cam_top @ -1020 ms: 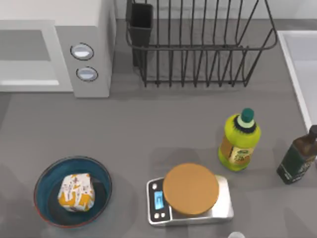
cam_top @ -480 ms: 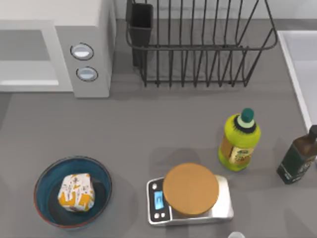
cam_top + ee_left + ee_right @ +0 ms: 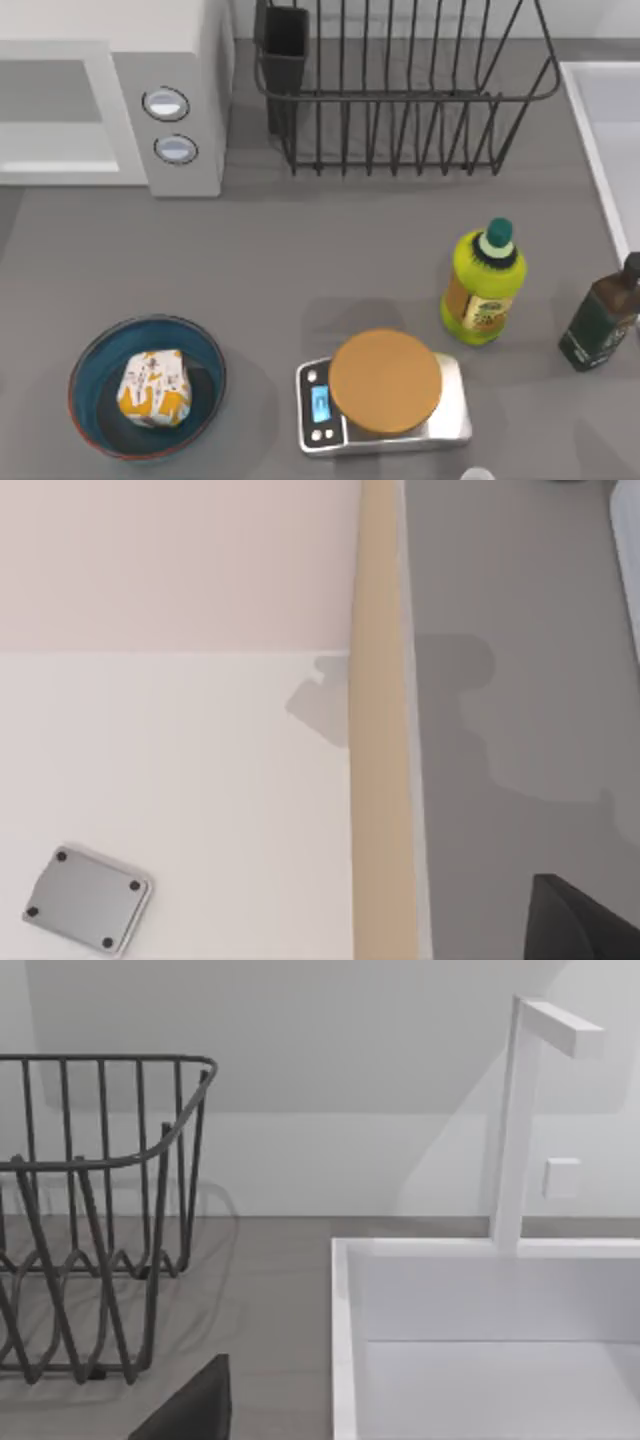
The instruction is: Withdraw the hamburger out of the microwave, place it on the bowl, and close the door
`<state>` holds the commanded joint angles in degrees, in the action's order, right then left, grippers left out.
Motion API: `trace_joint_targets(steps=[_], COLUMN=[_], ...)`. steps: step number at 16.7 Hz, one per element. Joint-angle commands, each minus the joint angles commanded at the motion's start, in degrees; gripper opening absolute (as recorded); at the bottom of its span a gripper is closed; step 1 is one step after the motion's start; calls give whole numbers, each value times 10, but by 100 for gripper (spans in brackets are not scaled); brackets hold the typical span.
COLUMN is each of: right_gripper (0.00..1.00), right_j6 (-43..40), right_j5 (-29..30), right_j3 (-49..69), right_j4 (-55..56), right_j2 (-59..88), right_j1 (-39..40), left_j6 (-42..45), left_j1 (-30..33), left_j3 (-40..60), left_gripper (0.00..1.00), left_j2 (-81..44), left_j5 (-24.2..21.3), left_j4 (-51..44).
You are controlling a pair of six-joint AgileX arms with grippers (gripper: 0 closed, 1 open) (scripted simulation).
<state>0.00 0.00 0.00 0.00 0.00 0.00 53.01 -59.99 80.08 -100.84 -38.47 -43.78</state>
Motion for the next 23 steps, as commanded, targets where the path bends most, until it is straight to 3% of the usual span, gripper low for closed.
trace_joint_targets(steps=[3, 11, 18, 23], right_gripper=[100, 100, 100, 100], right_j6=[0, 0, 0, 0], right_j5=[0, 0, 0, 0], right_j3=[0, 0, 0, 0], right_j4=[0, 0, 0, 0], right_j2=[0, 0, 0, 0], right_j1=[0, 0, 0, 0], left_j6=[0, 3, -2, -53], left_j1=[-1, -4, 3, 50], left_j3=[-18, -145, -160, -264], left_gripper=[0, 0, 0, 0], left_j2=[-9, -68, -61, 25], left_j5=[0, -2, 0, 23], left_j4=[22, 210, 221, 270])
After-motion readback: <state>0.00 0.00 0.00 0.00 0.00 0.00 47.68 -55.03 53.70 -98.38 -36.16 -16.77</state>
